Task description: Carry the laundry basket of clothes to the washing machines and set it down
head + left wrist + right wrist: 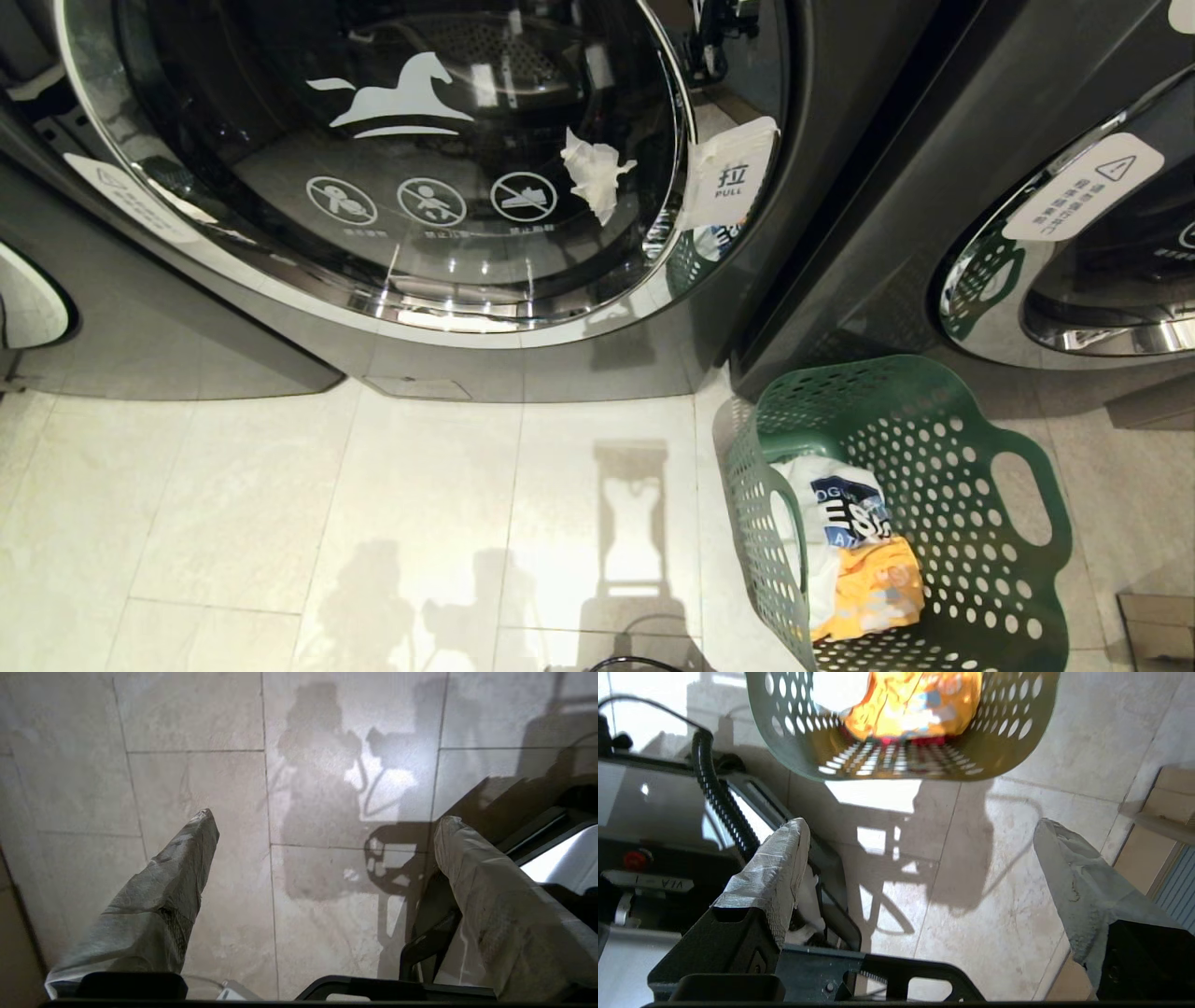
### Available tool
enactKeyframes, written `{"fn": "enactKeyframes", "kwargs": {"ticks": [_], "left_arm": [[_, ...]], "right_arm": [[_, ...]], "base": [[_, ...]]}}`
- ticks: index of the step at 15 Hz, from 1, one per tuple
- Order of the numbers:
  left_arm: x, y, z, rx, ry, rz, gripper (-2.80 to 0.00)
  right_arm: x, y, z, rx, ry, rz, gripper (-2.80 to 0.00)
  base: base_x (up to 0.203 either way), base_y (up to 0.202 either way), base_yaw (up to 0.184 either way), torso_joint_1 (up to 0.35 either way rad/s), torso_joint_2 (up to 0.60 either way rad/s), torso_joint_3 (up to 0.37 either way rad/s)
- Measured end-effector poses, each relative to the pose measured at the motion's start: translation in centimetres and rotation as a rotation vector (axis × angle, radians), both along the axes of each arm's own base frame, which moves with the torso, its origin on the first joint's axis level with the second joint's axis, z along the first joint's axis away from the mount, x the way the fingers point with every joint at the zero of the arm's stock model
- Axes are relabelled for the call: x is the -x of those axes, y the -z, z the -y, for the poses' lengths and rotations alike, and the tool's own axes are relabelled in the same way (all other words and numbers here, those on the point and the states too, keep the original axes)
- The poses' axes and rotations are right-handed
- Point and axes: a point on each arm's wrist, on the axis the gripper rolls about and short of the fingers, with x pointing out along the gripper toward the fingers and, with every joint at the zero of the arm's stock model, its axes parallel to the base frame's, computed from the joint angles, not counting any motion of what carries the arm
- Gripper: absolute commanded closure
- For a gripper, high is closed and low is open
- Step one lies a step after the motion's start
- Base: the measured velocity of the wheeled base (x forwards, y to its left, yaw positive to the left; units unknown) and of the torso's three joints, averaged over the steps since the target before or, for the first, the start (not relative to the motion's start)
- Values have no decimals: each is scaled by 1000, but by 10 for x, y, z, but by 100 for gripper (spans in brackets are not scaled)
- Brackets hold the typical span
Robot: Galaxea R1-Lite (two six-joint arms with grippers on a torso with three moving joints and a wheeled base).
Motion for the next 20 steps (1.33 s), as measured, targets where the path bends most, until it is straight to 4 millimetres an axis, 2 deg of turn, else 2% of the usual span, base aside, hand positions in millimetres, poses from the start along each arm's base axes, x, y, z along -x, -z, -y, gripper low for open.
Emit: {"fn": "enactKeyframes", "kwargs": {"ticks": [3, 8, 20], "left_arm": [[13, 6, 4, 53, 161, 124, -280], [31, 10, 4, 40, 226, 343, -280], [36, 12, 4, 47, 221, 461, -280]], "right_arm": [[11, 1, 0, 2, 19, 137, -280], [28, 5, 1, -40, 73, 341, -280], [31, 6, 0, -102, 95, 385, -280]], "base": [[0, 0, 0, 0, 0, 0], [0, 0, 0, 0, 0, 0], [0, 0, 0, 0, 0, 0]]}}
